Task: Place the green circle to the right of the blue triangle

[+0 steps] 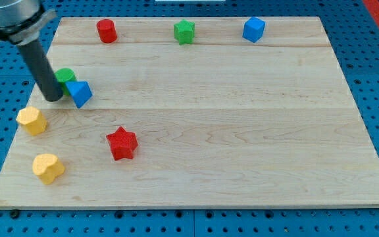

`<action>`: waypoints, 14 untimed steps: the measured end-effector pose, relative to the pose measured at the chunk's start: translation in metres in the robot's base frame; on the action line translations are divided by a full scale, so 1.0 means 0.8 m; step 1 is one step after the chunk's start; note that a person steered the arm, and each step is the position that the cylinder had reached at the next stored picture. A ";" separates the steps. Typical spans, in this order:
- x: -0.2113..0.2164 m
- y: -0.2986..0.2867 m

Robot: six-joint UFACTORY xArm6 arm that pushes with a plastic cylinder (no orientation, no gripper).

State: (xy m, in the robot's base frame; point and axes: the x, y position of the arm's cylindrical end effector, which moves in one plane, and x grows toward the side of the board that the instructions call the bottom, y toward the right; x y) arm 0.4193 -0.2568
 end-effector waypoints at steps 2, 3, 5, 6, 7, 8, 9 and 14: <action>-0.051 0.018; -0.051 0.054; -0.008 0.114; 0.040 0.101; 0.061 0.099; 0.059 0.098; 0.056 0.045; 0.004 0.155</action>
State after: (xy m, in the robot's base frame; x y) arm 0.4228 -0.1328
